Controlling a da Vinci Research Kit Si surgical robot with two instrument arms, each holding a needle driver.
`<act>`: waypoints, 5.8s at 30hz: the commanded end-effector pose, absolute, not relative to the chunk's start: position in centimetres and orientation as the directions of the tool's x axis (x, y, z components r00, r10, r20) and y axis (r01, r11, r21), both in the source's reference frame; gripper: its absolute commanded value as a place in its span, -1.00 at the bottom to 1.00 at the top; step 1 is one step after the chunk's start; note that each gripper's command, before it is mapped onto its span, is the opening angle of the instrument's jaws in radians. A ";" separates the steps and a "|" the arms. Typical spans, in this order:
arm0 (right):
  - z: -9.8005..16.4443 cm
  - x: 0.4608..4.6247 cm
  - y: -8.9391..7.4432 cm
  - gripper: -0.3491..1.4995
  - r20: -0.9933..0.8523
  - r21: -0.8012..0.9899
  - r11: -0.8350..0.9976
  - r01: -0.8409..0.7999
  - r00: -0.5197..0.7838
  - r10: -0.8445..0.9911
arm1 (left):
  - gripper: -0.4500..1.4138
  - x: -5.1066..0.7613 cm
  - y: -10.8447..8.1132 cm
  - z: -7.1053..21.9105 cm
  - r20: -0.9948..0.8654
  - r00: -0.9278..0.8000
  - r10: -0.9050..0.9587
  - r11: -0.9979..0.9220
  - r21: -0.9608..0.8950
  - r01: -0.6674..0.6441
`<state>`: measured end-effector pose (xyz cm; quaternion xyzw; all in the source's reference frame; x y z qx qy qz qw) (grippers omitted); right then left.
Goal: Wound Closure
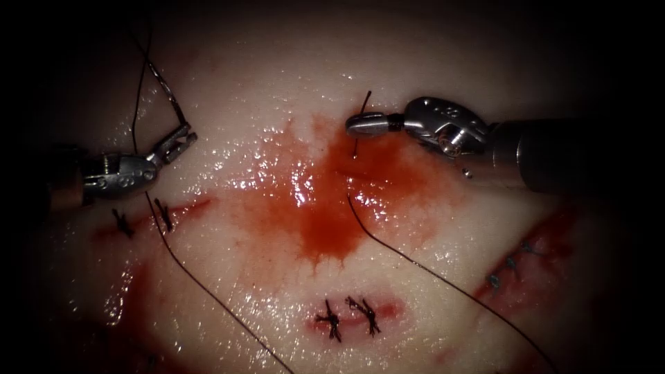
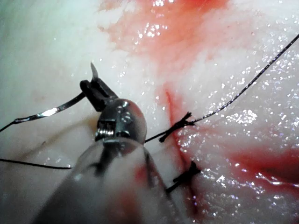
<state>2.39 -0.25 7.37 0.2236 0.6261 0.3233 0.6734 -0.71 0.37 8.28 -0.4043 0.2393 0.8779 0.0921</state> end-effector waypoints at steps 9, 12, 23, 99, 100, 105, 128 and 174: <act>7.3 2.19 -0.2 0.86 -0.689 0.724 0.673 -0.151 -0.117 0.715 | -1.00 -0.96 0.9 8.9 -0.735 -0.678 0.007 -0.878 0.320 -0.356; 7.3 2.03 -0.2 0.82 -0.685 0.729 0.670 -0.140 -0.127 0.717 | -1.00 -1.04 1.0 9.0 -0.722 -0.692 0.015 -0.884 0.314 -0.347; 7.3 1.55 -0.3 0.82 -0.683 0.729 0.662 -0.173 -0.129 0.719 | 0.62 -1.03 1.2 9.2 -0.737 -0.653 0.173 -0.856 0.216 -0.470; 7.3 0.94 -0.4 0.84 -0.875 0.384 0.858 -0.340 0.163 0.456 | 0.26 -4.83 -1.4 7.8 -0.770 -0.478 -0.423 -0.864 0.502 -0.044; 7.3 0.94 -0.4 0.84 -0.875 0.384 0.858 -0.340 0.163 0.456 | 0.26 -4.86 -1.4 7.8 -0.769 -0.476 -0.426 -0.863 0.504 -0.042; 7.3 0.96 -0.4 0.86 -0.875 0.382 0.858 -0.343 0.163 0.455 | 0.26 -4.98 -1.4 7.9 -0.761 -0.468 -0.448 -0.853 0.521 -0.030; 7.3 1.03 -0.4 0.87 -0.876 0.375 0.860 -0.345 0.170 0.451 | -1.00 -5.25 -1.7 7.9 -0.690 -0.427 -0.584 -0.776 0.629 0.045; 6.7 2.38 -1.5 0.76 -0.984 -0.180 0.979 0.094 -0.004 -0.180 | -1.00 -3.46 -0.9 6.8 -0.745 -0.304 -0.593 -0.804 0.569 0.175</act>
